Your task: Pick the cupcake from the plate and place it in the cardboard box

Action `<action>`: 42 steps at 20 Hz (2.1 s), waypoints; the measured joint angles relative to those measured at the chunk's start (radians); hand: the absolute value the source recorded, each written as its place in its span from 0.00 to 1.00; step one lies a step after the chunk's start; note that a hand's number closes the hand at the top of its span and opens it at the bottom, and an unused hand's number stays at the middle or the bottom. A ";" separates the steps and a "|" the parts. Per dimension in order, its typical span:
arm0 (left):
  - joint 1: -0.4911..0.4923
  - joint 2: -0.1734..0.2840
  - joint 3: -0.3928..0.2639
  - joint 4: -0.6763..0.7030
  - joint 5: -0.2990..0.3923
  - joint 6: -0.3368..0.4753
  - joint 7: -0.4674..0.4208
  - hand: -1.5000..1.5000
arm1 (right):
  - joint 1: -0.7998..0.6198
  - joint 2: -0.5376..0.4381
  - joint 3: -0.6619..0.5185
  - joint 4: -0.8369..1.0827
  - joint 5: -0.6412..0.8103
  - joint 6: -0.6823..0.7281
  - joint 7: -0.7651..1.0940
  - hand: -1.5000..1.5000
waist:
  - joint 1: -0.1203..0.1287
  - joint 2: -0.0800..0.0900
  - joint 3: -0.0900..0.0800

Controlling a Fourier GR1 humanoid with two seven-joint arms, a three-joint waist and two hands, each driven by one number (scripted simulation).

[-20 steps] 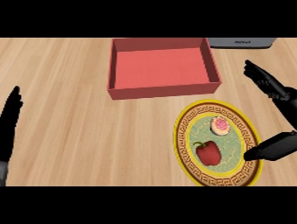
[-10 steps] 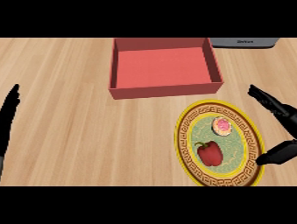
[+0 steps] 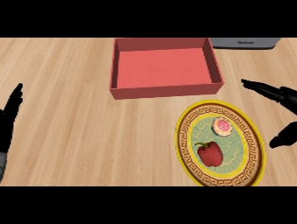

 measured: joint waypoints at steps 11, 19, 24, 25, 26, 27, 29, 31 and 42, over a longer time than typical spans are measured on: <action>0.009 -0.013 0.035 0.010 -0.020 -0.026 -0.008 0.50 | -0.154 0.054 0.164 0.007 0.232 0.125 0.171 0.00 | -0.010 -0.006 -0.001; 0.005 -0.034 0.094 0.042 -0.045 -0.066 -0.031 0.50 | -0.187 0.135 0.160 0.053 0.370 0.139 0.198 0.00 | -0.018 -0.007 -0.001; 0.016 -0.063 0.114 0.027 -0.077 -0.076 -0.023 0.50 | -0.150 0.167 0.135 0.032 0.428 0.140 0.195 0.00 | -0.021 -0.007 0.000; 0.011 -0.066 0.120 0.029 -0.084 -0.080 -0.020 0.50 | -0.142 0.175 0.129 0.023 0.438 0.145 0.197 0.00 | -0.022 -0.007 -0.001; 0.011 -0.074 0.119 0.016 -0.093 -0.078 -0.011 0.50 | -0.143 0.174 0.117 0.015 0.438 0.155 0.195 0.00 | -0.022 -0.007 0.000; 0.016 -0.067 0.131 0.015 -0.091 -0.091 -0.016 0.50 | -0.141 0.181 0.109 0.003 0.437 0.165 0.203 0.00 | -0.022 -0.008 0.000; 0.024 -0.078 0.136 0.001 -0.107 -0.087 -0.008 0.50 | -0.130 0.195 0.097 -0.012 0.442 0.171 0.206 0.00 | -0.022 -0.008 0.000; 0.017 -0.077 0.148 0.011 -0.110 -0.102 -0.014 0.50 | -0.121 0.199 0.093 -0.024 0.443 0.177 0.197 0.00 | -0.022 -0.008 0.000; 0.030 -0.119 0.177 -0.008 -0.152 -0.120 -0.014 0.50 | -0.049 0.211 0.093 -0.172 0.464 0.218 0.235 0.00 | -0.024 -0.008 -0.001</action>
